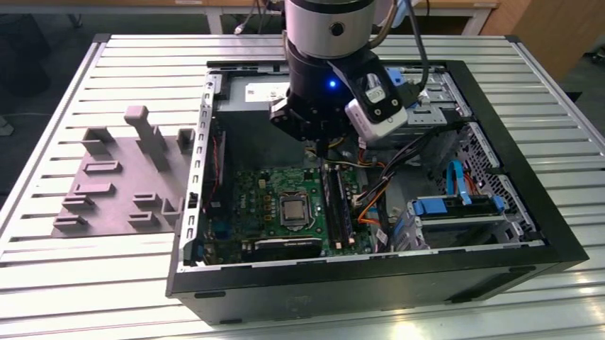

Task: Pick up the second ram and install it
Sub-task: 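Insert the second ram into the second slot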

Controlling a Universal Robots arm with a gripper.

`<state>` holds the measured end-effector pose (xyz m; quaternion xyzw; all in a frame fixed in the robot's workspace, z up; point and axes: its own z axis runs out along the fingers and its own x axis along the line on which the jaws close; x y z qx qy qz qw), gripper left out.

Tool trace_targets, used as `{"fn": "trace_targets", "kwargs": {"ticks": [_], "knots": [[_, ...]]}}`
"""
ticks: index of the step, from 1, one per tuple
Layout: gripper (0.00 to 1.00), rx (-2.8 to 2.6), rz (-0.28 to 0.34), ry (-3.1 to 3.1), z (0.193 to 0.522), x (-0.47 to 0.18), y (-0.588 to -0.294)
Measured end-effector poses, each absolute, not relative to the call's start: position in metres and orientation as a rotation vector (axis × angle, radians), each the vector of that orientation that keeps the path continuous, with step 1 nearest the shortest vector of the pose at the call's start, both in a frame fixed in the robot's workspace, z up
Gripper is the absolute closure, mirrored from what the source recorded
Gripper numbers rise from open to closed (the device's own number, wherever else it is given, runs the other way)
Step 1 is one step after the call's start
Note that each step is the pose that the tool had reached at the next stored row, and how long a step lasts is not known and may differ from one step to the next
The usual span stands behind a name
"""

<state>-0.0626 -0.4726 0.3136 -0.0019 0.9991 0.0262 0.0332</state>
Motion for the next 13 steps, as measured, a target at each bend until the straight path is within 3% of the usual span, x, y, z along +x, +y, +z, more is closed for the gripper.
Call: {"fn": "trace_targets", "kwargs": {"ticks": [13], "knots": [[0.88, -0.006, 0.081, 3.074, 0.3069, -0.0609, -0.4726]]}}
